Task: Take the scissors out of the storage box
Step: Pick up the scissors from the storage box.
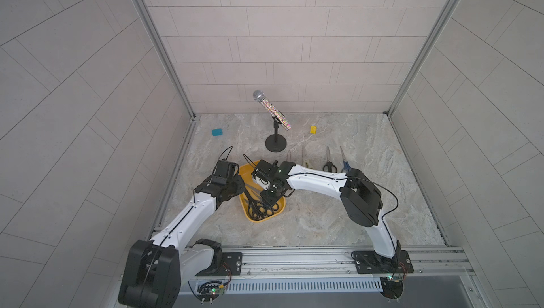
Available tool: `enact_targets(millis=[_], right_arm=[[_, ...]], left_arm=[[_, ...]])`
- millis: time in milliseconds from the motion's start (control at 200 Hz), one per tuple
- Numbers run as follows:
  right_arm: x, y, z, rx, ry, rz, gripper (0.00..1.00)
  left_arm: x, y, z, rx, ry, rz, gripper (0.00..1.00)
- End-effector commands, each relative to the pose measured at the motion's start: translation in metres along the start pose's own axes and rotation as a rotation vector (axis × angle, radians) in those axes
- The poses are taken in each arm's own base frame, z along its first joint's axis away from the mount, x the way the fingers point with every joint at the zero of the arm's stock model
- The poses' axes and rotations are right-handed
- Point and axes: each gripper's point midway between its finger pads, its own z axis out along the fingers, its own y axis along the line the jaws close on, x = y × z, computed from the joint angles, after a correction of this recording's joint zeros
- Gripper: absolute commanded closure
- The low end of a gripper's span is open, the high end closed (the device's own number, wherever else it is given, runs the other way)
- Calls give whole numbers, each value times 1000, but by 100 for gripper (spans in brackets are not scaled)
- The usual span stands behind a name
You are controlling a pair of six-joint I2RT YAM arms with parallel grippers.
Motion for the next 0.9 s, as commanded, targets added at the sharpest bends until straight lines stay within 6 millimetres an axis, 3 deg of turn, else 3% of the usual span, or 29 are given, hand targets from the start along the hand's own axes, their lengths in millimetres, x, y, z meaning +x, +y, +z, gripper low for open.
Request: enact_targets(millis=[0,315,505,650,895], right_arm=[[19,-18,22,73,78,23,69],[31,-38,23,192,97,47,70],[29,-37,28,188,105,53,88],[19,-31,11,167,57,64,100],[-6,-11,-38,79,-57,89,100]], left_arm=[[-16,-6,-6,15,-53,16,100],[-16,-6,-7,19,-59,9,100],[-16,-6,-8,21,-58,10,100],[-16,-4,-7,13,-60,2,100],[-16,2,-6,-11,-55,-9,100]])
